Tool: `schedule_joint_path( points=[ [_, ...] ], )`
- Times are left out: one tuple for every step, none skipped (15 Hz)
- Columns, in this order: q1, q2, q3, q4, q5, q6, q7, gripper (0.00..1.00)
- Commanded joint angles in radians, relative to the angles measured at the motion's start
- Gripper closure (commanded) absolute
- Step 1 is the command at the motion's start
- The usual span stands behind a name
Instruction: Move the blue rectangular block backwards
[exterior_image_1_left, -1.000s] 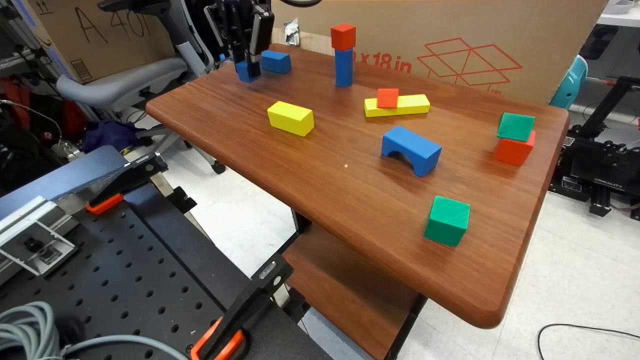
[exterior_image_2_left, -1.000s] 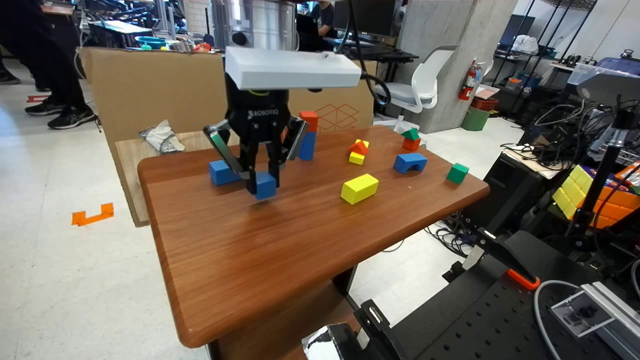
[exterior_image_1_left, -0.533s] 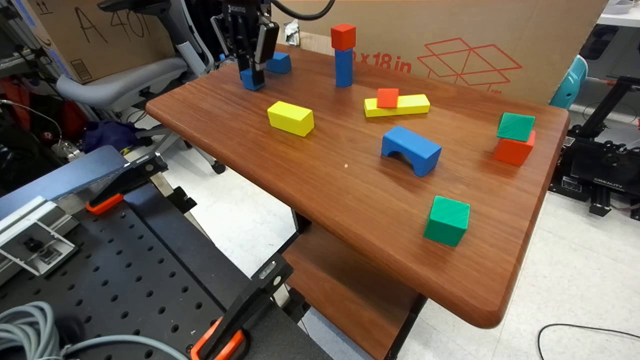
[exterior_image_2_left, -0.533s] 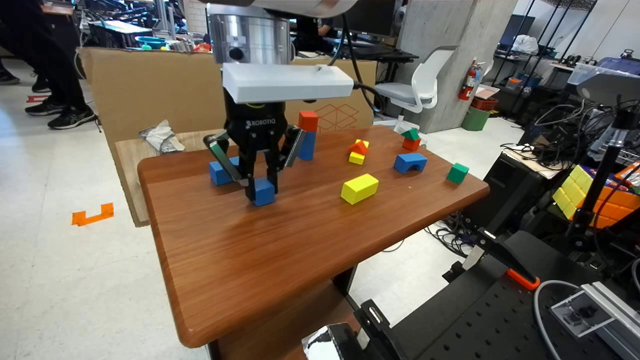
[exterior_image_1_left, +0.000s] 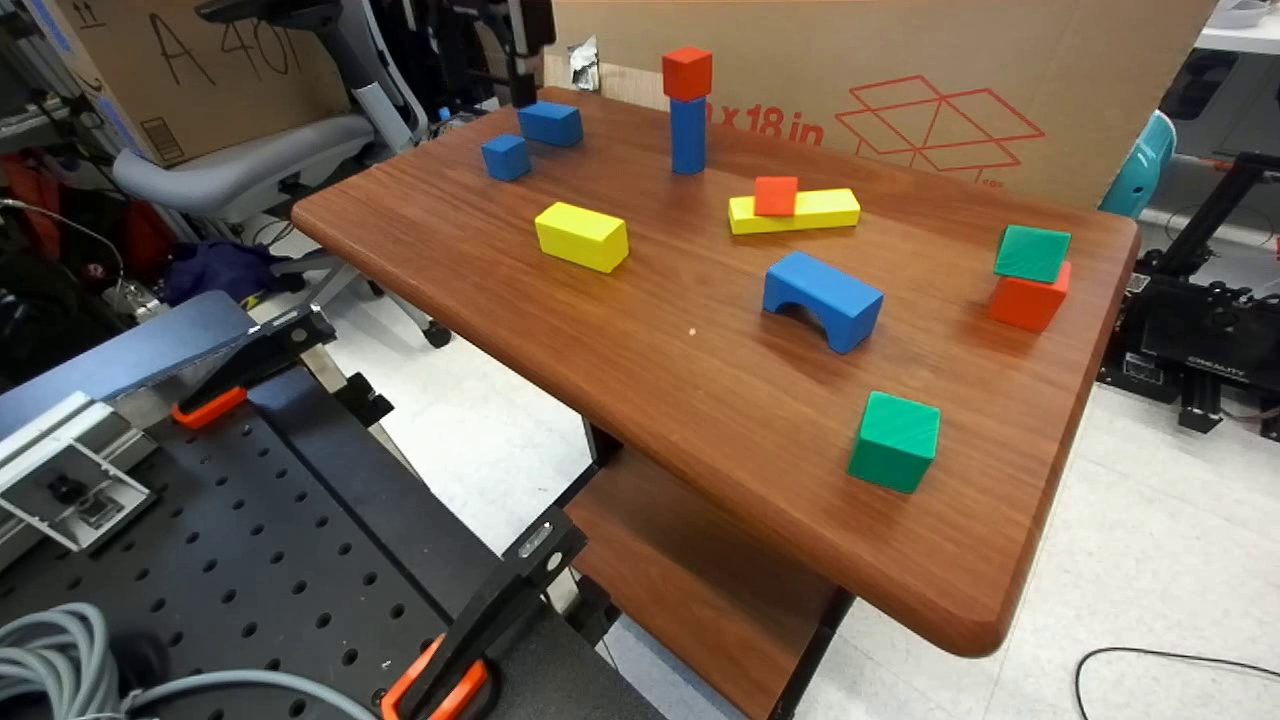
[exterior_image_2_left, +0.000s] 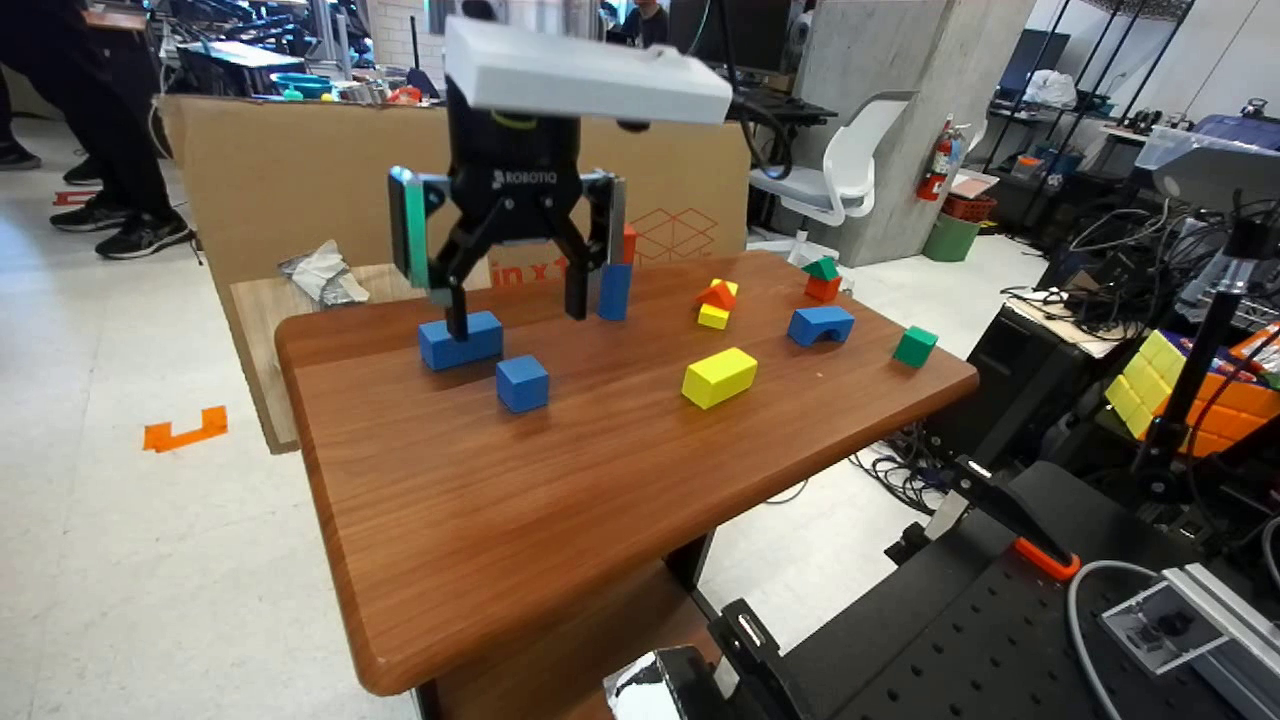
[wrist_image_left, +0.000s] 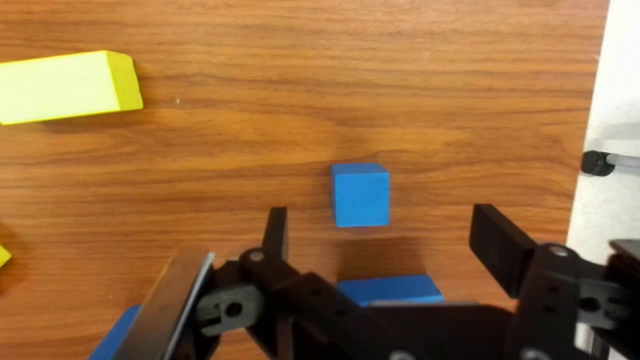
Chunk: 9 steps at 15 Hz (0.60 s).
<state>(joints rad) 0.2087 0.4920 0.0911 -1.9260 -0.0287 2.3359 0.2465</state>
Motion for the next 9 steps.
schedule_joint_path(
  points=[
    [-0.036,-0.171,0.002,-0.102,0.054,-0.028,-0.017,0.00],
    [-0.047,-0.202,-0.001,-0.120,0.062,-0.031,-0.026,0.00],
    [-0.057,-0.230,-0.006,-0.136,0.063,-0.038,-0.027,0.00],
    [-0.067,-0.255,-0.013,-0.145,0.070,-0.071,-0.011,0.00],
    [-0.077,-0.265,-0.024,-0.138,0.087,-0.121,0.036,0.00],
    [-0.059,-0.211,-0.013,-0.102,0.048,-0.071,0.011,0.00],
    [-0.070,-0.231,-0.019,-0.111,0.057,-0.095,0.018,0.00],
    [-0.079,-0.242,-0.022,-0.116,0.060,-0.107,0.021,0.00],
    [-0.081,-0.247,-0.025,-0.121,0.060,-0.109,0.023,0.00]
  ],
)
